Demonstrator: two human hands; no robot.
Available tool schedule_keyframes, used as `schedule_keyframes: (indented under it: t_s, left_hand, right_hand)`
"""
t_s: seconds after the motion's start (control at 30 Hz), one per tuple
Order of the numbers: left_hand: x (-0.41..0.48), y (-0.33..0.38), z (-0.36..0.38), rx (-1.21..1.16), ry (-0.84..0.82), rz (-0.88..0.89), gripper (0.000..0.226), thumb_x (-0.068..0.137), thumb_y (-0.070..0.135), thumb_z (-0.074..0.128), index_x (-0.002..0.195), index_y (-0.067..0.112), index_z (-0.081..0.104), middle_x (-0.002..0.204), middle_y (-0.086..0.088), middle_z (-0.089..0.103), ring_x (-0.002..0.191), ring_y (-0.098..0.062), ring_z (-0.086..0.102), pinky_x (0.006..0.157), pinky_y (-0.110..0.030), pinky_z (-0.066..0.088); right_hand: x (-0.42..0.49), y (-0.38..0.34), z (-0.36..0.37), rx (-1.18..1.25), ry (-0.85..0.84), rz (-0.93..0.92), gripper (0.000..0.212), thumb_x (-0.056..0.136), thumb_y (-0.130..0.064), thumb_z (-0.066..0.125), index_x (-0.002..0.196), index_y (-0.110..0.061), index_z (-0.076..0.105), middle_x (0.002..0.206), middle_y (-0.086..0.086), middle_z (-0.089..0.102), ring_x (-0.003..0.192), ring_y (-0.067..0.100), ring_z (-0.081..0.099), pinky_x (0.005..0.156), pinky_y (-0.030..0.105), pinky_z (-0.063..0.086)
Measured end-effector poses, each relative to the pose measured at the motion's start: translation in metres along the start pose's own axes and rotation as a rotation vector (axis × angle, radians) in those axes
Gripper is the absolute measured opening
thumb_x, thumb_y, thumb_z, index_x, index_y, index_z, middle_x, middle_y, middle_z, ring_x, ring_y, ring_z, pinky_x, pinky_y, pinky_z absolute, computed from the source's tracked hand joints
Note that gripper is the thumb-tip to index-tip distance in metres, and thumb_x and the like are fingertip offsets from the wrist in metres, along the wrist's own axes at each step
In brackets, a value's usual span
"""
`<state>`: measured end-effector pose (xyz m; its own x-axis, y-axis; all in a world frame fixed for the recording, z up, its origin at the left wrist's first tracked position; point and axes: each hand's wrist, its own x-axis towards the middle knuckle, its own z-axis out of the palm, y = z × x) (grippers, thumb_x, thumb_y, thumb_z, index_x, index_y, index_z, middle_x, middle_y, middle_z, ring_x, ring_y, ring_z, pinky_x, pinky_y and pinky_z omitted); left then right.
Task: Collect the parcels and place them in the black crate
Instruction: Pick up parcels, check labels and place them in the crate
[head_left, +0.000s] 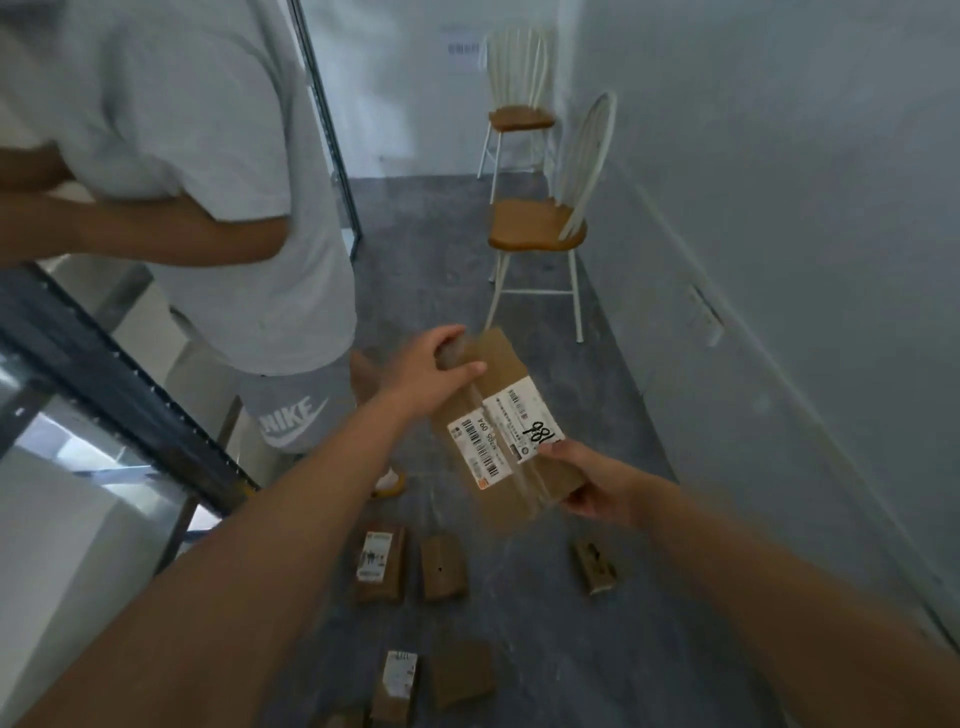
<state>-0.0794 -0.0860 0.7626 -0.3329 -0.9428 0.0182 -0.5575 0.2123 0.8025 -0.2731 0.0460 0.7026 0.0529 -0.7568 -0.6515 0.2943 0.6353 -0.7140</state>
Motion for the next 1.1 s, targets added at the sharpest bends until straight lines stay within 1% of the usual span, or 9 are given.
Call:
schedule_keyframes:
  t_s: [0.13,0.23,0.43,0.53,0.67,0.73,0.83,0.97,1.1]
  left_hand:
    - [-0.019,0.037,-0.020,-0.120,0.007,-0.134,0.129,0.051,0.060,0.081,0.151,0.029,0.004,0.159,-0.006,0.013,0.144,-0.026,0.019,0.115,-0.046,0.025]
    - [-0.036,0.047,-0.021,-0.360,-0.202,-0.274,0.148,0.035,0.063,0.081,0.149,0.033,-0.008,0.156,-0.010,0.021,0.139,-0.027,0.030,0.110,-0.046,0.029]
    - [-0.048,0.069,-0.033,-0.468,-0.208,-0.185,0.111,0.058,0.049,0.083,0.147,0.032,0.018,0.114,0.017,0.056,0.096,-0.003,0.056,0.071,-0.027,0.045]
    - [-0.051,0.079,-0.058,-0.384,-0.218,-0.153,0.107,0.053,0.052,0.085,0.143,0.036,0.030,0.123,0.009,0.057,0.106,-0.014,0.059,0.088,-0.040,0.050]
    - [-0.059,0.091,-0.092,-0.273,-0.297,-0.131,0.102,0.044,0.048,0.085,0.136,0.034,0.043,0.127,0.003,0.059,0.113,-0.020,0.060,0.101,-0.045,0.047]
    - [-0.063,0.096,-0.103,-0.275,-0.319,-0.113,0.092,0.044,0.045,0.085,0.128,0.034,0.049,0.124,0.003,0.061,0.112,-0.018,0.061,0.101,-0.042,0.048]
    - [-0.066,0.103,-0.110,-0.358,-0.237,-0.082,0.084,0.041,0.040,0.087,0.119,0.032,0.055,0.121,-0.001,0.063,0.109,-0.017,0.063,0.099,-0.038,0.049]
    - [-0.068,0.106,-0.104,-0.623,0.075,-0.005,0.092,0.064,0.014,0.086,0.141,0.018,0.036,0.123,-0.001,0.056,0.114,-0.020,0.059,0.103,-0.039,0.046]
    - [-0.074,0.111,-0.092,-0.811,0.165,-0.045,0.055,0.084,0.032,0.068,0.132,0.019,0.045,0.121,0.000,0.065,0.094,-0.009,0.069,0.077,-0.027,0.055]
  right_hand:
    - [-0.033,-0.044,0.006,0.145,-0.025,-0.147,0.049,0.069,-0.038,0.071,0.114,-0.025,0.056,0.106,0.001,0.064,0.093,0.016,0.061,0.073,0.032,0.055]
    - [-0.047,-0.066,0.020,0.195,-0.094,-0.224,0.053,0.061,-0.044,0.071,0.109,-0.026,0.058,0.102,0.003,0.059,0.089,0.016,0.054,0.083,0.032,0.050]
    - [-0.066,-0.091,0.043,0.028,-0.242,-0.270,0.053,0.068,-0.047,0.064,0.117,-0.029,0.055,0.113,0.003,0.060,0.099,0.020,0.056,0.088,0.034,0.046]
    - [-0.071,-0.107,0.039,-0.070,-0.158,-0.334,0.076,0.071,-0.044,0.067,0.137,-0.028,0.035,0.133,0.005,0.052,0.117,0.027,0.053,0.096,0.043,0.044]
    - [-0.087,-0.146,0.020,-0.030,-0.009,-0.542,0.094,0.064,-0.041,0.070,0.144,-0.028,0.023,0.119,0.006,0.057,0.111,0.026,0.055,0.097,0.044,0.044]
    - [-0.097,-0.160,0.012,-0.123,-0.008,-0.553,0.088,0.065,-0.046,0.069,0.141,-0.032,0.028,0.125,0.005,0.052,0.116,0.027,0.052,0.102,0.046,0.041]
    - [-0.108,-0.165,0.013,-0.190,-0.061,-0.486,0.075,0.060,-0.051,0.068,0.128,-0.028,0.045,0.116,0.003,0.058,0.103,0.018,0.057,0.082,0.033,0.047]
    - [-0.107,-0.162,0.019,0.009,-0.087,-0.543,0.071,0.066,-0.040,0.072,0.129,-0.017,0.048,0.119,0.008,0.061,0.104,0.020,0.062,0.074,0.031,0.055]
    - [-0.103,-0.158,0.035,0.144,-0.139,-0.593,0.052,0.079,-0.034,0.067,0.125,-0.017,0.050,0.124,0.011,0.060,0.110,0.023,0.061,0.087,0.035,0.053]
